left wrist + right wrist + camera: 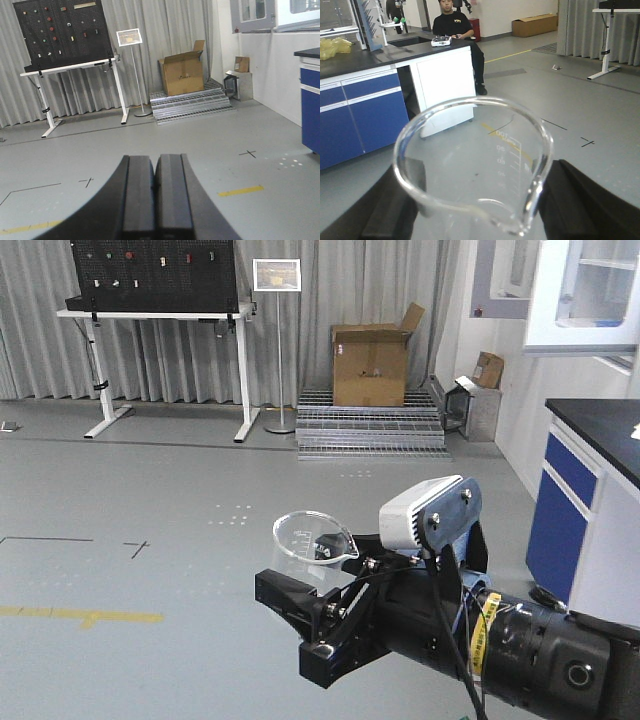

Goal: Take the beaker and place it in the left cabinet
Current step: 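Carry the beaker in the right gripper while driving to the cabinet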

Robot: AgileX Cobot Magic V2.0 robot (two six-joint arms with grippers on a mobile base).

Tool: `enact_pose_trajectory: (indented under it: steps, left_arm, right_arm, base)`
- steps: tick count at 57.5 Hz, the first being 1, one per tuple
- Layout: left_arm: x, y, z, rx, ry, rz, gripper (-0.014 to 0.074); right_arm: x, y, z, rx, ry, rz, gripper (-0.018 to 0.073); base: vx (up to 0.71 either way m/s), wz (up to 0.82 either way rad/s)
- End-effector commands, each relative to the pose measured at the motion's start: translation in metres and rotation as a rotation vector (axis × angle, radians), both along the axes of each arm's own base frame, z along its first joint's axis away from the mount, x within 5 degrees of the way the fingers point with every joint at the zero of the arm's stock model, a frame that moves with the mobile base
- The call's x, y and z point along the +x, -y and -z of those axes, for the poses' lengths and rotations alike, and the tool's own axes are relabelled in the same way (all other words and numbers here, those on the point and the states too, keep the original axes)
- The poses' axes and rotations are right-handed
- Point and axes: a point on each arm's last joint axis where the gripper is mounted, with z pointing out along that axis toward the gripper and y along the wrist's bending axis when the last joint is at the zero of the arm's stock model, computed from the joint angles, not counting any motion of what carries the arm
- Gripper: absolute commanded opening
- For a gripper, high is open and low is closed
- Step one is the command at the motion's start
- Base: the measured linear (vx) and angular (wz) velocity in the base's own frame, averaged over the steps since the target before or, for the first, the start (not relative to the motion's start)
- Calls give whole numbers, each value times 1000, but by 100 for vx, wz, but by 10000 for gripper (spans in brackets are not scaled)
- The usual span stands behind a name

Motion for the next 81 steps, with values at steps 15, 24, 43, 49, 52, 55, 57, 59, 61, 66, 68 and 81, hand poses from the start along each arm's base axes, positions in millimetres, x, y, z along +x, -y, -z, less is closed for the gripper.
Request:
enact_pose_trajectory:
  steps: [15,24,43,49,52,55,57,59,61,66,68,81]
  left_arm:
    - [-2,0,-3,-17,85,5,1]
    - [-2,0,-3,-17,85,5,1]
    - [-2,0,-3,-17,85,5,1]
    - [-2,0,-3,-17,85,5,1]
    - [-2,0,-3,-17,85,5,1]
    - [-2,0,-3,-17,85,5,1]
    - [-2,0,-3,-17,85,5,1]
    - [-2,0,-3,-17,85,5,1]
    - [-2,0,-3,-17,85,5,1]
    - [-2,0,-3,-17,85,5,1]
    - [-2,0,-3,-17,85,5,1]
    - [-2,0,-3,-17,85,5,1]
  right_arm:
    - [-7,2,-25,82,71,-31,28]
    - [-7,2,-25,82,71,-31,28]
    - [-6,2,-25,81,70,-27,28]
    - [-6,2,-25,81,70,-27,28]
    - [-6,3,-25,80,70,-26,28]
    - [-7,2,-26,86,74,-35,28]
    - [-7,2,-26,87,75,-36,28]
    - [-7,2,-26,86,74,-35,28]
    - [-6,2,-25,84,73,-31,28]
    - [-6,3,-25,80,70,-26,28]
    - [-6,3,-25,80,70,-26,28]
    - [-6,3,-25,80,70,-27,28]
  base:
    - [74,4]
    - [74,-2]
    - [72,0]
    - [72,4]
    - [73,2]
    - [74,1]
    - [73,1]
    - [73,1]
    - [73,1]
    - [74,1]
    - [74,1]
    - [73,0]
